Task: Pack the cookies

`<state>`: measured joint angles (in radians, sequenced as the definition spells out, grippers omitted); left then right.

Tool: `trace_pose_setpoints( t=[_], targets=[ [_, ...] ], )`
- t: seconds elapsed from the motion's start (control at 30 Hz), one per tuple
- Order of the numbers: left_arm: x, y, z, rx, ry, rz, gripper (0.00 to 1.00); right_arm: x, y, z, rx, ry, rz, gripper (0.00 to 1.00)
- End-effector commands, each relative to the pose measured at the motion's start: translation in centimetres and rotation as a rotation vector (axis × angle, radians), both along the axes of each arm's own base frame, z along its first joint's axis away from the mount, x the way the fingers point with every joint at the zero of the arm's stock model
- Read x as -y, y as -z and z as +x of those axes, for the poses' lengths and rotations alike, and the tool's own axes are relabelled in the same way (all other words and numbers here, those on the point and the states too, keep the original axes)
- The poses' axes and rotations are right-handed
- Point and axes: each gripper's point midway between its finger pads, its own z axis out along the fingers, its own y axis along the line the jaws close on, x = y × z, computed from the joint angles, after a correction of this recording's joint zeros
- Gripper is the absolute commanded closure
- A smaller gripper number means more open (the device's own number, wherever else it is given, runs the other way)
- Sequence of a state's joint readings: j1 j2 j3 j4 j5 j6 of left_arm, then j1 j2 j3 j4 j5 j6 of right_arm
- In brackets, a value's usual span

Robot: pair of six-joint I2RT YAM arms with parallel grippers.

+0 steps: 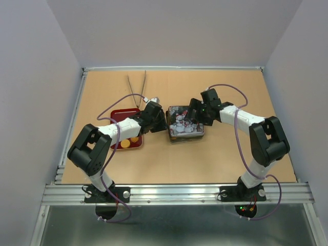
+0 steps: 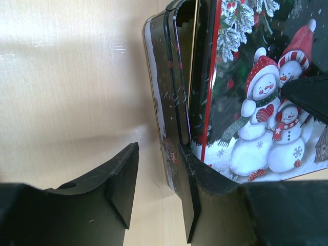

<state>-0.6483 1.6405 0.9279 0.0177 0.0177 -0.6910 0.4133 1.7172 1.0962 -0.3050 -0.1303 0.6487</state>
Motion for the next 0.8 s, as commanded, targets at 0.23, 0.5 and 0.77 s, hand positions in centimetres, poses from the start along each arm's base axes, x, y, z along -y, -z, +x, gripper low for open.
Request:
trace_pose_setpoints(
  t=[0.23,0.5,0.77],
  targets=[
    [2.5,0.0,-1.9,-0.028,0.09,-0.065,0.53,-3.5,-0.3,-0.9,-0.004,-0.154,0.063,0.0],
    [2.8,0.0,-1.9,-0.03,0.093,-0.062,0.54,-5.2,-4.2,-0.8,0.076,-0.232,0.236,0.0],
    [2.7,0.1,-1.9,-0.034,0.093,-0.052,0.54,-3.9,-2.0,-1.5,0.025,-0.227,0.256,0.0]
  ],
)
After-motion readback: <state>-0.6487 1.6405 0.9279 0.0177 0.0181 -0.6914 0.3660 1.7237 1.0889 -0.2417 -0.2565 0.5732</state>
